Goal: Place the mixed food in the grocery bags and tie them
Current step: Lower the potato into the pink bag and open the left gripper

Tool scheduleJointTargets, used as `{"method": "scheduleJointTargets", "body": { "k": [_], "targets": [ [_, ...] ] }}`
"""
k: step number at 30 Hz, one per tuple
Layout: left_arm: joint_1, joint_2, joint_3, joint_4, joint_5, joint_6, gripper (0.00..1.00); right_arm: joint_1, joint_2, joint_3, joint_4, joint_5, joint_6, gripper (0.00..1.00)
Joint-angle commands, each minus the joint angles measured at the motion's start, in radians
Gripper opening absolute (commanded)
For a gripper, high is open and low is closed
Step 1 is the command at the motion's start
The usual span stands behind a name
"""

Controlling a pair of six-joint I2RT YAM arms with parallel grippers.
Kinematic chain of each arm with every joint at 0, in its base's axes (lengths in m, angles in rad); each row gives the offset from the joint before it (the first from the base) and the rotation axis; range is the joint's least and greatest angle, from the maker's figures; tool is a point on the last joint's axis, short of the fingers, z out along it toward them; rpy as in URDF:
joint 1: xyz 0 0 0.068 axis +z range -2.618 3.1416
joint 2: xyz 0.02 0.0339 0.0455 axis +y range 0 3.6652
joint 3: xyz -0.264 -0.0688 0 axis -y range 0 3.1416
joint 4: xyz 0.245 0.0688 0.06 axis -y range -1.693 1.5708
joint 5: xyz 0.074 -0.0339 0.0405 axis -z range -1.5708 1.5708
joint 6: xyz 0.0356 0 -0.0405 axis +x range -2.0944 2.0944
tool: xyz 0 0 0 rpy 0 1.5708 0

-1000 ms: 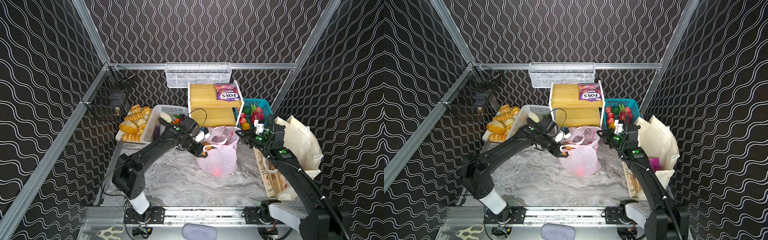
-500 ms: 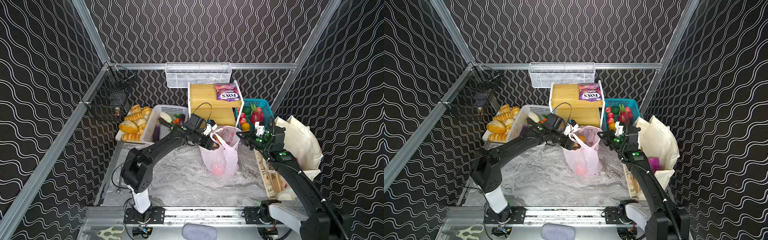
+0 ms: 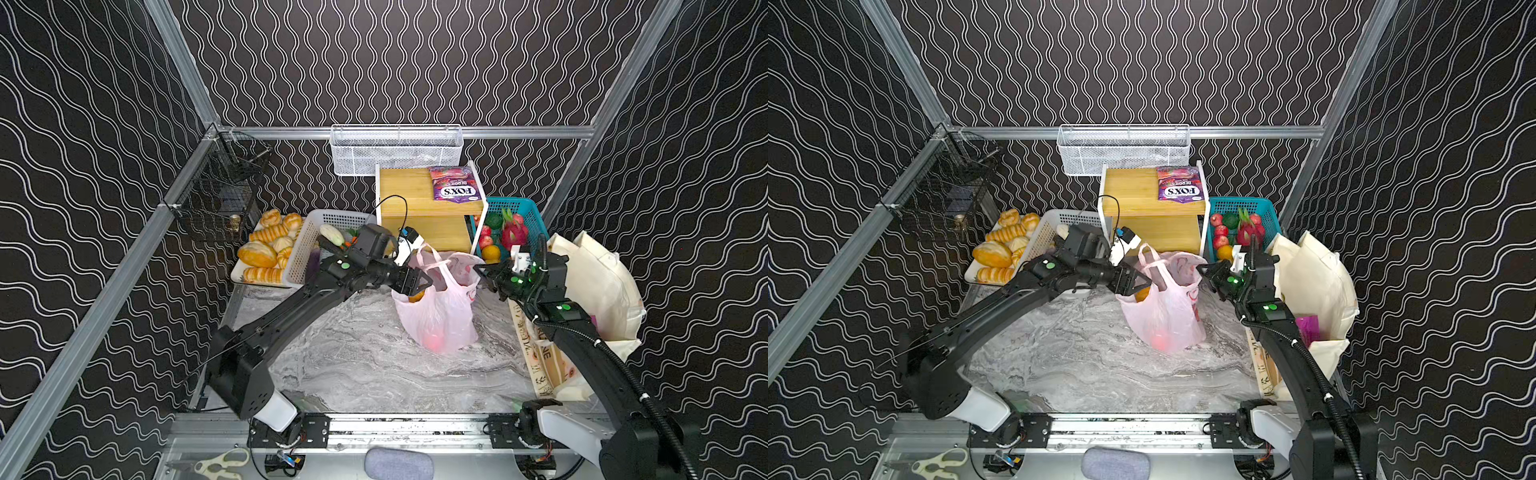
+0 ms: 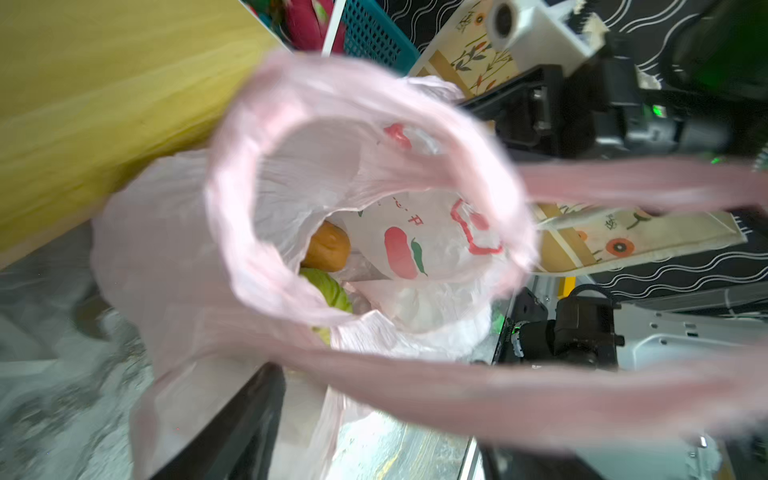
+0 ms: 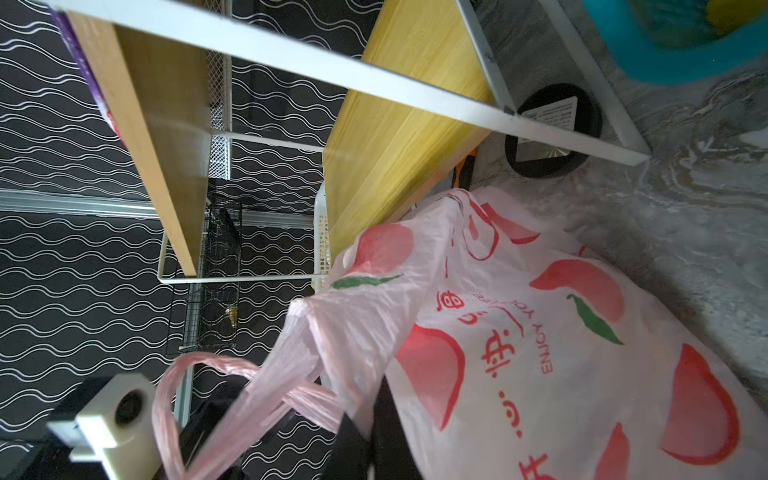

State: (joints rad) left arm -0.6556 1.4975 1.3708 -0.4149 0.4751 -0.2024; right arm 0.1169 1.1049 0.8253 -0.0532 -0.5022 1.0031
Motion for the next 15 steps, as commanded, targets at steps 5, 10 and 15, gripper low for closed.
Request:
{"method": "scheduleJointTargets", "body": {
  "k": [5,10,15],
  "targets": [
    [-0.002,-0.123,-0.061,0.021,-0.106,0.135,0.76,-0.001,0.004,0.012,0.025,0.004,0.008,0.0],
    [-0.005,-0.114,0.037,-0.073,-0.142,0.237,0.77,0.0,-0.003,0.009,0.024,-0.001,0.011,0.0],
    [-0.051,-0.13,0.031,-0.019,-0.149,0.328,0.78,-0.001,-0.01,0.004,0.026,-0.004,0.015,0.0]
  ]
}}
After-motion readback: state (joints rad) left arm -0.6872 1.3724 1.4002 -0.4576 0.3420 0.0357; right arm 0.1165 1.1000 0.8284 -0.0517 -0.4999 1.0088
